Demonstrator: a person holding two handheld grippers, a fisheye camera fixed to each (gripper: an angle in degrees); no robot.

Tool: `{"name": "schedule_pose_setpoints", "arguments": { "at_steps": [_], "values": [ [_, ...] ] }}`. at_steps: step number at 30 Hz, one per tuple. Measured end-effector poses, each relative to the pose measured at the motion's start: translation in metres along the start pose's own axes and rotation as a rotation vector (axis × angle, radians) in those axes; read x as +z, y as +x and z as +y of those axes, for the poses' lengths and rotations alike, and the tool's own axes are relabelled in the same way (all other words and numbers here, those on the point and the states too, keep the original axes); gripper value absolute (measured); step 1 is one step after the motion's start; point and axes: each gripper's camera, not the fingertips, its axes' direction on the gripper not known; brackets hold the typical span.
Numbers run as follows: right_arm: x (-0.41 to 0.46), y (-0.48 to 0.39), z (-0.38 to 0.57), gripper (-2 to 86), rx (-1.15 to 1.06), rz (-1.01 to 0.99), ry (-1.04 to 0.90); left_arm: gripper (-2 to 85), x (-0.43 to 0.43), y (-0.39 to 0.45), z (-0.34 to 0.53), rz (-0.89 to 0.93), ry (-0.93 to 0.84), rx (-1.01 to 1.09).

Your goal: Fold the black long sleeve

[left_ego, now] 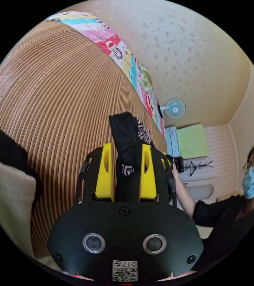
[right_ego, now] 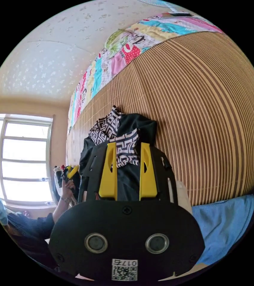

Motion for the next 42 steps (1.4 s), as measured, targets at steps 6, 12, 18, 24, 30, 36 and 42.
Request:
{"name": "schedule_pose_setpoints", "arguments": {
  "at_steps": [6, 12, 18, 24, 30, 36, 42],
  "values": [
    [0.048, -0.026, 0.025, 8.5, -0.141, 0.188, -0.137, 10.7, 0.045, 0.008, -0.046, -0.133, -0.085, -0.015],
    [0.040, -0.029, 0.018, 4.0, -0.141, 0.193, -0.150, 1.1, 0.052, 0.022, -0.068, -0.242, -0.094, 0.079],
    [0.018, -0.010, 0.015, 4.2, -0.136, 0.212, -0.232, 2.8, 0.054, 0.007, -0.087, -0.224, -0.142, 0.149],
    [-0.026, -0.012, 0.054, 7.6, -0.165, 0.118, -0.260, 12.5, -0.008, 0.005, -0.028, -0.165, -0.167, 0.180],
    [-0.066, 0.016, 0.158, 7.7, -0.078, 0.131, -0.423, 13.6, -0.056, -0.009, 0.121, -0.213, -0.451, 0.111],
    [-0.076, 0.048, 0.225, 8.3, -0.040, 0.102, -0.588, 14.0, -0.081, -0.026, 0.191, -0.204, -0.559, 0.073],
    [-0.080, 0.067, 0.239, 10.0, -0.048, 0.101, -0.632, 6.3, -0.058, -0.019, 0.172, -0.307, -0.739, 0.241]
  ]
}}
